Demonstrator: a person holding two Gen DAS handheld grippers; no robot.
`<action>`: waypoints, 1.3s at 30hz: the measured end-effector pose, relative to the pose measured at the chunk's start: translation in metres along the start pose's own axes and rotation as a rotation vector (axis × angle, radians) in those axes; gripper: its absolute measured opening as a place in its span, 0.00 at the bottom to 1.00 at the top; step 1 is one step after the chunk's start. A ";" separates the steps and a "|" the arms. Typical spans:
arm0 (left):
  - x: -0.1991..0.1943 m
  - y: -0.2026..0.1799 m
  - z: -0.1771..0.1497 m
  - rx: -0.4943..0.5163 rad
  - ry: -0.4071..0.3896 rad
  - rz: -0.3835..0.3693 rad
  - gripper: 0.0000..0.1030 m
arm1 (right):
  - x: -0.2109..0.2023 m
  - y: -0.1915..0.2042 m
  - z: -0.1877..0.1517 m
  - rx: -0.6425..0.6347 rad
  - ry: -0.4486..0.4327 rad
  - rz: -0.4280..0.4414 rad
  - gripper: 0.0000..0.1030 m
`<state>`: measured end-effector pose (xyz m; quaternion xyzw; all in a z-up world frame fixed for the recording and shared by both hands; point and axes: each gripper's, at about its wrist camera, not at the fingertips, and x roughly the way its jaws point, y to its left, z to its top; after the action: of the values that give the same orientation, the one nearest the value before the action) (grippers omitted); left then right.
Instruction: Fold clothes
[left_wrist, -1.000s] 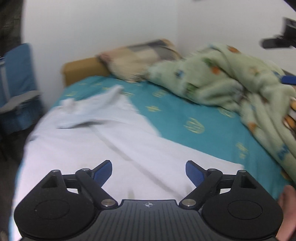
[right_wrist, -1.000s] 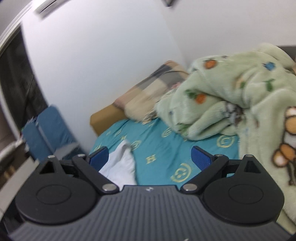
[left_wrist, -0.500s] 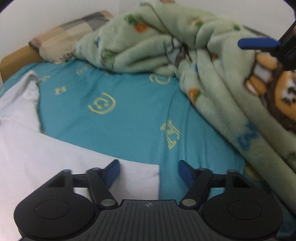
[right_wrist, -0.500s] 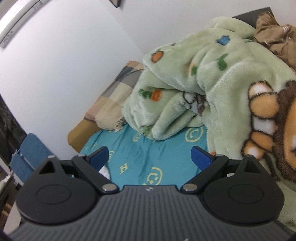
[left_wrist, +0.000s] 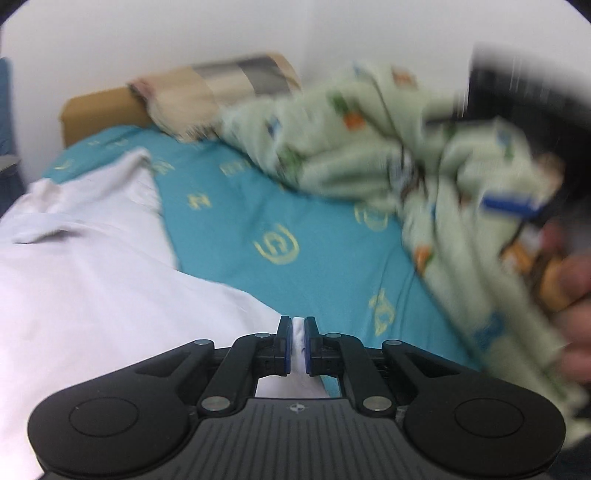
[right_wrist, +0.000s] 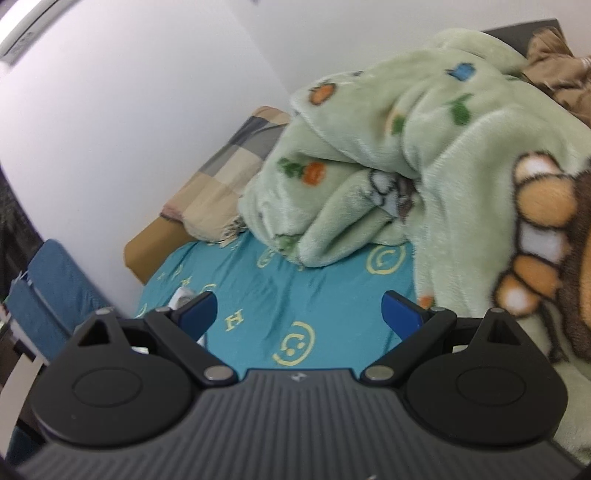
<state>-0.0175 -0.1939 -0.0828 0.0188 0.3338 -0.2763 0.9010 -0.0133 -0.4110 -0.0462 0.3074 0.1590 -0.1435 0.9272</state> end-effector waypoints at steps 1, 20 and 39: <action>-0.014 0.007 0.003 -0.021 -0.018 0.001 0.07 | -0.003 0.004 0.000 -0.011 -0.003 0.010 0.94; -0.122 0.141 -0.039 -0.401 0.053 0.155 0.30 | -0.010 0.078 -0.060 -0.213 0.250 0.157 0.94; -0.112 0.138 0.025 -0.080 -0.283 0.373 1.00 | -0.037 0.126 -0.076 -0.313 0.051 0.252 0.94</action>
<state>-0.0025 -0.0279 -0.0160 0.0057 0.2055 -0.0913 0.9744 -0.0168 -0.2609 -0.0230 0.1806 0.1629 0.0080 0.9699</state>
